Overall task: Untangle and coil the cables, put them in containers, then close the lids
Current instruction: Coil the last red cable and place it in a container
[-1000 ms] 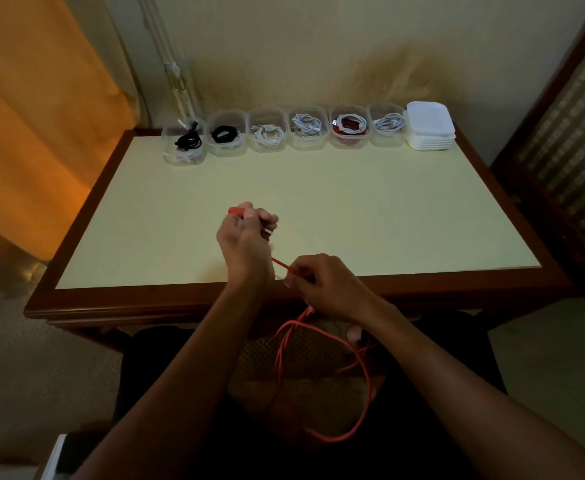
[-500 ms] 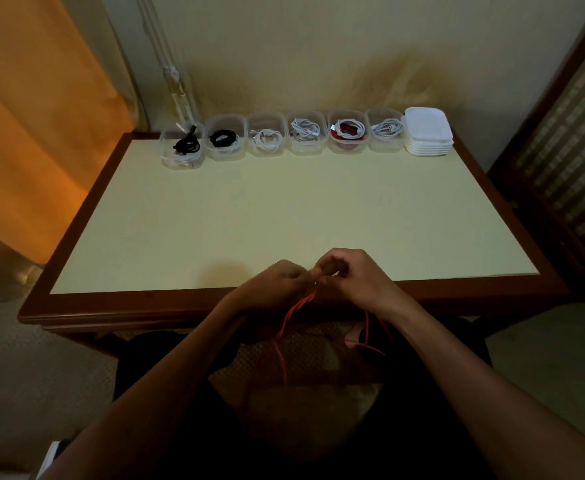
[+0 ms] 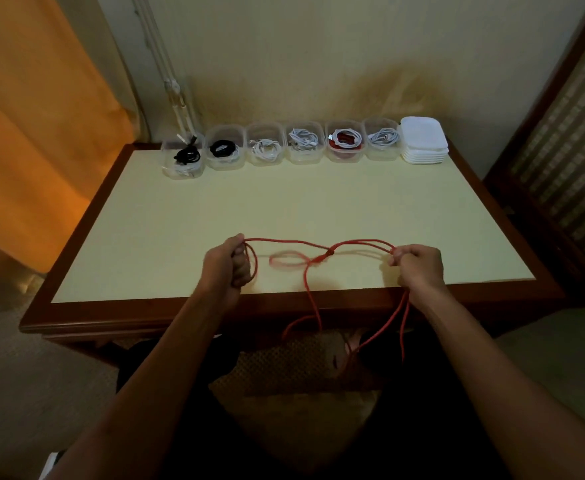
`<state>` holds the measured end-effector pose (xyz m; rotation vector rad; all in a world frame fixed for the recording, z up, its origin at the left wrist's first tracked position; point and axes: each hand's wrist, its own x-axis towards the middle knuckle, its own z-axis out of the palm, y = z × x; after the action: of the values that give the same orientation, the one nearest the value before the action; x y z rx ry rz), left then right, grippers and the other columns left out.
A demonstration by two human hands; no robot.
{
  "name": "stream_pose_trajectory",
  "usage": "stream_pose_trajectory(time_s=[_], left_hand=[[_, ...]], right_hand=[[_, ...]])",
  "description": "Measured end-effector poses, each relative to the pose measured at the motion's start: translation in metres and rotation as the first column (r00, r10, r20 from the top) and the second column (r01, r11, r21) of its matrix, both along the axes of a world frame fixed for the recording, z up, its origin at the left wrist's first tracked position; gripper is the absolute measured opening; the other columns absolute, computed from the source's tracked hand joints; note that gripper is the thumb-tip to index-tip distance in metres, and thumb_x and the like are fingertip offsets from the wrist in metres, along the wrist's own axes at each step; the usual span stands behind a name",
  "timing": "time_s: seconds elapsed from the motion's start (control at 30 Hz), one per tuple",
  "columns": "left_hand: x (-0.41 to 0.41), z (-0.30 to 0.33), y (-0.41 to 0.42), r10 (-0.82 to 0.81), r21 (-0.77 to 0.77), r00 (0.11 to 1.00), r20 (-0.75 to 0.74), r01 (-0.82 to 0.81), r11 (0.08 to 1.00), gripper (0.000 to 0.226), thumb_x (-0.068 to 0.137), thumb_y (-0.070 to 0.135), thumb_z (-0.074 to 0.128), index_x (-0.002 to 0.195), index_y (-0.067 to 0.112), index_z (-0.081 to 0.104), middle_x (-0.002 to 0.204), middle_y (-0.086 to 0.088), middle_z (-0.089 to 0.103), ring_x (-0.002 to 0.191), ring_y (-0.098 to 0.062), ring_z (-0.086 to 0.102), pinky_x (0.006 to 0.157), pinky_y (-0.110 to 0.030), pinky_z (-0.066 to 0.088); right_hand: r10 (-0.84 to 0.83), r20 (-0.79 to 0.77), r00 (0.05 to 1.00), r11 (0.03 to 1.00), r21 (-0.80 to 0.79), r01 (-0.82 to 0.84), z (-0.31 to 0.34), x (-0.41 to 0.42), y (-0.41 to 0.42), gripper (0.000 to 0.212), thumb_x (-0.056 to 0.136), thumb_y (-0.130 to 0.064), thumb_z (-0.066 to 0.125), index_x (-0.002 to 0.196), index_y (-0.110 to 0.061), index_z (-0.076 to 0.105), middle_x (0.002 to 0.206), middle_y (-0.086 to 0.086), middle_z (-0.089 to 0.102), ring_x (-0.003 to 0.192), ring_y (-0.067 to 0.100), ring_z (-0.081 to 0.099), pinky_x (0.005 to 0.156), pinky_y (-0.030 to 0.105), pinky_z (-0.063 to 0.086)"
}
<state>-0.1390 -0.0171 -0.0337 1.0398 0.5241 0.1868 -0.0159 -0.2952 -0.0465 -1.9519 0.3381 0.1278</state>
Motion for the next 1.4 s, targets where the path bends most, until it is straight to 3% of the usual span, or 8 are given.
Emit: stream_pose_trajectory(time_s=[0.3, 0.47, 0.63, 0.73, 0.9, 1.03, 1.27, 1.4], left_hand=[[-0.006, -0.025, 0.048, 0.599, -0.270, 0.761, -0.250, -0.649, 0.712, 0.036, 0.096, 0.015, 0.044, 0.063, 0.019, 0.029, 0.047, 0.004, 0.024, 0.033, -0.011, 0.020, 0.036, -0.018, 0.017], [-0.005, -0.029, 0.045, 0.369, -0.175, 0.906, -0.209, -0.406, 0.897, 0.040, 0.103, 0.025, 0.041, 0.064, 0.020, 0.034, 0.042, 0.007, 0.025, 0.034, -0.008, 0.019, 0.034, -0.022, 0.018], [0.000, -0.028, 0.018, 0.115, -0.197, 0.990, -0.078, -0.129, 0.972, 0.039, 0.104, 0.023, 0.035, 0.066, 0.018, 0.031, 0.039, 0.008, 0.020, 0.029, -0.005, 0.016, 0.030, -0.016, 0.013], [-0.001, -0.020, 0.003, -0.082, -0.208, 0.996, -0.026, 0.074, 0.975, 0.037, 0.103, 0.022, 0.036, 0.066, 0.016, 0.033, 0.038, 0.008, 0.020, 0.028, -0.004, 0.017, 0.030, -0.017, 0.013], [-0.002, 0.003, -0.014, -0.246, -0.304, 0.969, 0.008, 0.236, 0.923, 0.040, 0.101, 0.024, 0.039, 0.062, 0.017, 0.036, 0.037, 0.008, 0.020, 0.027, -0.004, 0.018, 0.029, -0.018, 0.014], [-0.003, 0.016, -0.016, -0.293, -0.332, 0.955, 0.050, 0.292, 0.897, 0.041, 0.097, 0.026, 0.043, 0.057, 0.016, 0.042, 0.036, 0.008, 0.022, 0.027, -0.005, 0.020, 0.027, -0.018, 0.021], [-0.012, 0.025, -0.032, -0.557, -0.316, 0.817, 0.151, 0.573, 0.756, 0.045, 0.098, 0.039, 0.034, 0.067, 0.014, 0.053, 0.042, 0.007, 0.028, 0.033, -0.005, 0.026, 0.035, -0.019, 0.025], [0.000, 0.038, -0.043, -0.332, -0.396, 0.916, 0.226, 0.398, 0.827, 0.048, 0.101, 0.037, 0.031, 0.062, 0.015, 0.048, 0.040, 0.006, 0.028, 0.032, -0.006, 0.026, 0.035, -0.020, 0.023]], right_hand=[[-0.372, 0.098, 0.923, 0.926, -0.028, 0.376, -0.020, 0.008, -0.032, 0.021, 0.094, 0.003, 0.052, 0.104, 0.001, 0.070, 0.110, 0.018, 0.070, 0.105, 0.031, 0.066, 0.083, 0.028, 0.049], [0.069, 0.142, 0.987, 0.925, -0.379, -0.010, -0.019, -0.003, -0.021, 0.022, 0.094, -0.009, 0.055, 0.105, -0.005, 0.073, 0.104, 0.013, 0.072, 0.099, 0.032, 0.066, 0.084, 0.033, 0.050], [0.413, 0.052, 0.909, 0.648, -0.718, -0.253, -0.011, -0.018, 0.013, 0.034, 0.085, -0.013, 0.062, 0.119, -0.013, 0.064, 0.131, 0.012, 0.055, 0.127, 0.035, 0.046, 0.100, 0.050, 0.039], [0.572, 0.232, 0.787, 0.686, -0.661, -0.304, -0.006, -0.034, 0.040, 0.055, 0.084, -0.011, 0.053, 0.139, -0.010, 0.052, 0.149, 0.013, 0.043, 0.141, 0.032, 0.033, 0.111, 0.051, 0.029], [0.773, 0.426, 0.471, 0.633, -0.457, -0.625, 0.007, -0.059, 0.076, 0.041, 0.090, -0.013, 0.057, 0.131, -0.005, 0.060, 0.124, 0.010, 0.066, 0.117, 0.020, 0.058, 0.102, 0.030, 0.043], [0.696, 0.470, 0.543, 0.704, -0.295, -0.647, 0.013, -0.061, 0.086, 0.017, 0.097, -0.013, 0.059, 0.108, -0.009, 0.072, 0.074, -0.015, 0.066, 0.068, 0.000, 0.062, 0.067, 0.020, 0.048], [0.504, 0.449, 0.738, 0.848, -0.096, -0.521, 0.015, -0.049, 0.085, 0.017, 0.097, -0.017, 0.058, 0.085, -0.017, 0.070, 0.065, -0.014, 0.061, 0.063, 0.002, 0.054, 0.060, 0.022, 0.040], [0.617, 0.375, 0.691, 0.780, -0.183, -0.598, -0.002, -0.063, 0.082, 0.023, 0.099, -0.009, 0.055, 0.081, -0.017, 0.068, 0.060, -0.029, 0.059, 0.058, -0.005, 0.055, 0.058, 0.018, 0.033]])
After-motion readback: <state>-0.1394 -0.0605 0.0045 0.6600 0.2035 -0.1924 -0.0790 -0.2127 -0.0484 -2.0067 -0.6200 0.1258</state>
